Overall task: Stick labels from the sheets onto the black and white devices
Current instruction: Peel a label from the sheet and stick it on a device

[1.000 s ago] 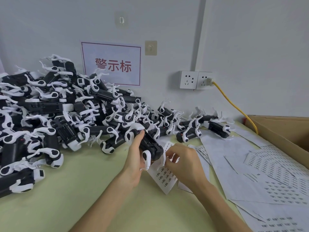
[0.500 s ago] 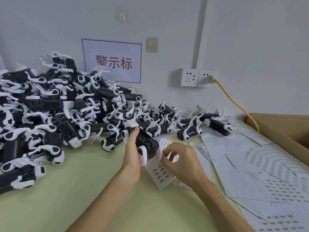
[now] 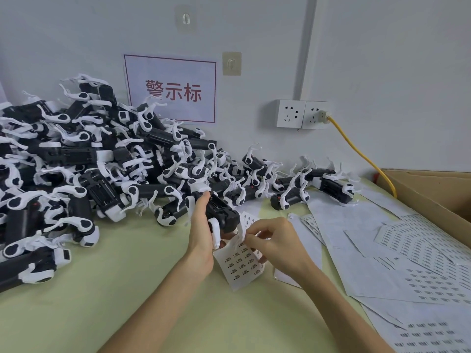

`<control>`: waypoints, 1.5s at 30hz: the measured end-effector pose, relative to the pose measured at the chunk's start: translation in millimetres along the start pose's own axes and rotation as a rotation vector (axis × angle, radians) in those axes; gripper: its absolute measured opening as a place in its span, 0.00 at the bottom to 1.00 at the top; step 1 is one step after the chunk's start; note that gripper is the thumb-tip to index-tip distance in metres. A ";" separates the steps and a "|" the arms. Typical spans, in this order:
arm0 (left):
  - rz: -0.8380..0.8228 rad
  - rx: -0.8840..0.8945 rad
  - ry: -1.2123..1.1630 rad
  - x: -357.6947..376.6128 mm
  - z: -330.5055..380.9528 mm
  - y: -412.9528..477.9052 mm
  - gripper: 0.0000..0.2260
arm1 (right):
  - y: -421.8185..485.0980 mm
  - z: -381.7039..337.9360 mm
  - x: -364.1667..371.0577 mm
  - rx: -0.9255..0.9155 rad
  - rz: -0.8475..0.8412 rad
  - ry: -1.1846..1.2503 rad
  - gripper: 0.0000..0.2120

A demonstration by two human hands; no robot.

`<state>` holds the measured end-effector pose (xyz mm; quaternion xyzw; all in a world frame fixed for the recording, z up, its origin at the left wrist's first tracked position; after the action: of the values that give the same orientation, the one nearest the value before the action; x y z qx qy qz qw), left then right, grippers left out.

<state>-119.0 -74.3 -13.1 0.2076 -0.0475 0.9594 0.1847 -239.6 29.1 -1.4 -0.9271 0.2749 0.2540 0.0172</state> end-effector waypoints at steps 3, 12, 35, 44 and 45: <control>-0.006 -0.007 0.013 1.1 1.4 -2.6 0.28 | -1.2 -2.6 -0.9 0.021 -0.035 0.024 0.12; -0.021 -0.020 -0.008 3.2 3.5 -4.2 0.23 | -3.2 -4.6 -2.5 0.060 -0.086 0.131 0.16; -0.080 -0.031 -0.015 2.8 1.5 0.8 0.24 | -2.8 -5.8 -4.0 0.005 -0.153 0.151 0.13; -0.220 -0.062 -0.179 3.5 4.8 2.9 0.25 | -0.6 -7.4 -9.8 -0.148 -0.101 0.191 0.02; -0.228 -0.079 -0.229 2.3 5.3 4.3 0.27 | -0.3 -7.4 -9.8 -0.173 -0.098 0.188 0.04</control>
<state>-120.6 -78.4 -7.4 0.3121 -0.0820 0.8997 0.2941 -243.1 33.0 9.7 -0.9572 0.2069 0.1877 -0.0760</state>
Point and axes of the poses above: each hand's wrist, its own y-axis towards the middle knuckle, its own x-axis out of the palm, z = x × y, the point moved 5 cm from there along y, towards the middle knuckle, and after that the axes turned 10 degrees about x, right-handed, at the moved point
